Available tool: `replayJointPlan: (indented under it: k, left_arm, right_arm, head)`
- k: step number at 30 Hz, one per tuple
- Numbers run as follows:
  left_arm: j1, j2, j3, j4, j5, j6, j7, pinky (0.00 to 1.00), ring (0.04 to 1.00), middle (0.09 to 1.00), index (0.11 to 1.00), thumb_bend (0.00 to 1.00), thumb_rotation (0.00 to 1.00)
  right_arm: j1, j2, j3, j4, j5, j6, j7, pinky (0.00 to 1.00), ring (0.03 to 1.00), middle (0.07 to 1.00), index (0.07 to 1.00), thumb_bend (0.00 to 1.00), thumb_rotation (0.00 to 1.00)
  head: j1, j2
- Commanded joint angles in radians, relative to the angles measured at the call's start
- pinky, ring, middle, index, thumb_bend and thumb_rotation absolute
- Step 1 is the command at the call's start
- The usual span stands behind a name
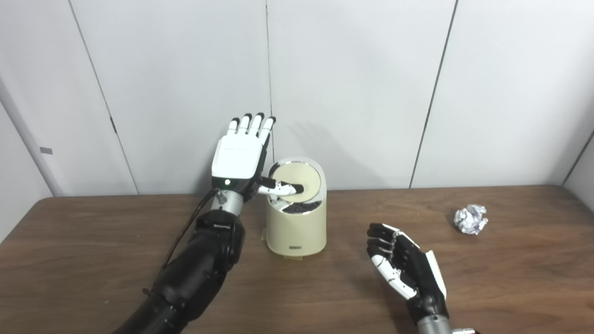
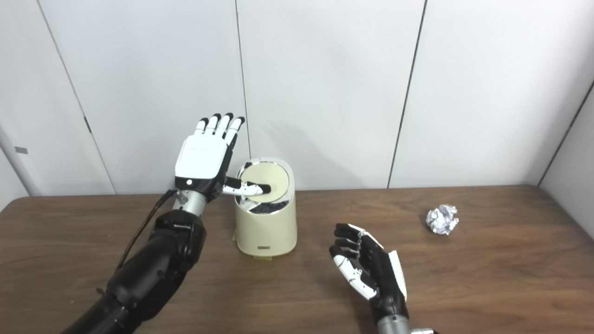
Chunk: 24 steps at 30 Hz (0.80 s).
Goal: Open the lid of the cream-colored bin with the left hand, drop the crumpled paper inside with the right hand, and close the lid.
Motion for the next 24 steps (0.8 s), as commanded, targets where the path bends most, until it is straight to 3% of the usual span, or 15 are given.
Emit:
replayJointPlan:
  k: [1,9,10,12,14,18,24]
  left_arm:
    - [-0.037,0.007,0.001,0.01,0.032,0.011,-0.005,1.0,1.0,0.994,1.0,1.0,0.36]
    - [-0.04,-0.005,0.038,-0.014,0.004,0.013,-0.029,1.0,1.0,0.985,1.0,1.0,0.47]
    - [-0.04,-0.007,0.044,-0.015,-0.003,0.009,-0.029,1.0,1.0,0.981,0.996,1.0,0.54]
    - [-0.04,-0.013,0.057,-0.022,-0.011,0.012,-0.035,1.0,1.0,0.98,0.995,0.91,0.85]
    - [-0.041,-0.015,0.064,-0.027,-0.014,0.012,-0.04,1.0,1.0,0.972,0.986,0.85,0.97]
    - [-0.046,-0.029,0.101,-0.05,-0.049,0.013,-0.051,1.0,1.0,0.965,0.978,0.81,1.0]
    - [-0.058,-0.03,0.142,-0.068,-0.085,0.018,-0.079,1.0,1.0,0.984,0.985,0.85,1.0]
  right_arm:
    - [0.002,0.013,0.009,0.004,0.002,-0.011,-0.005,0.64,0.715,0.736,0.724,0.27,0.45]
    - [-0.002,0.013,0.005,0.018,0.006,-0.024,-0.007,0.63,0.71,0.731,0.719,0.26,0.44]
    - [-0.003,0.013,0.004,0.02,0.008,-0.024,-0.007,0.63,0.709,0.731,0.719,0.27,0.44]
    - [-0.004,0.011,0.005,0.024,0.006,-0.026,-0.006,0.63,0.712,0.732,0.721,0.27,0.45]
    - [-0.006,0.009,0.006,0.029,0.005,-0.033,-0.006,0.64,0.716,0.735,0.725,0.26,0.46]
    - [-0.005,0.011,0.007,0.027,0.003,-0.025,-0.007,0.63,0.712,0.734,0.723,0.26,0.46]
    - [-0.005,0.016,0.013,0.021,-0.013,-0.01,-0.011,0.61,0.703,0.728,0.717,0.23,0.4]
  head:
    - [-0.001,0.001]
    - [0.001,-0.004]
    - [0.002,-0.004]
    - [0.004,-0.006]
    - [0.004,-0.007]
    - [0.002,-0.011]
    - [0.007,-0.017]
